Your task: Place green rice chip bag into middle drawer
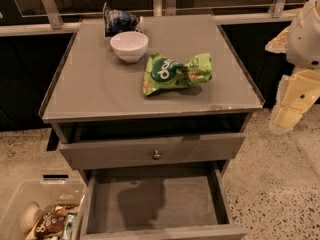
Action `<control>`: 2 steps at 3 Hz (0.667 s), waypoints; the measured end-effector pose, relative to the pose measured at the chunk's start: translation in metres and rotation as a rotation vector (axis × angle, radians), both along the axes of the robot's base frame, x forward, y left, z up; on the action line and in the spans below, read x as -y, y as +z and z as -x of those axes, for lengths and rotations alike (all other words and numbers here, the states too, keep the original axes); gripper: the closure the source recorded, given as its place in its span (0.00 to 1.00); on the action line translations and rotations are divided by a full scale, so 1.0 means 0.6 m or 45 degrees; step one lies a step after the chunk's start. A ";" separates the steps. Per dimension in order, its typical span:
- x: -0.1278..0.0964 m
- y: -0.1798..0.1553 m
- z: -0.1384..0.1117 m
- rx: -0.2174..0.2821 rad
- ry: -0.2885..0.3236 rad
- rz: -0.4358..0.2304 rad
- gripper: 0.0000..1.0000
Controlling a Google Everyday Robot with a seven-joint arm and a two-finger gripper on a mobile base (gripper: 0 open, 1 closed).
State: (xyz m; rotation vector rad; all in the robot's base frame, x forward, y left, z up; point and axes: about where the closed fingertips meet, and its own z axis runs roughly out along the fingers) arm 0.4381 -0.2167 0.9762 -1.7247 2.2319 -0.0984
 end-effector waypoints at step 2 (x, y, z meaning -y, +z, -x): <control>0.006 -0.043 0.004 -0.007 0.043 0.002 0.00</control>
Offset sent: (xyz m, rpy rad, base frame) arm -0.0068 -0.0114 -0.0788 -0.0029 0.0410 0.0952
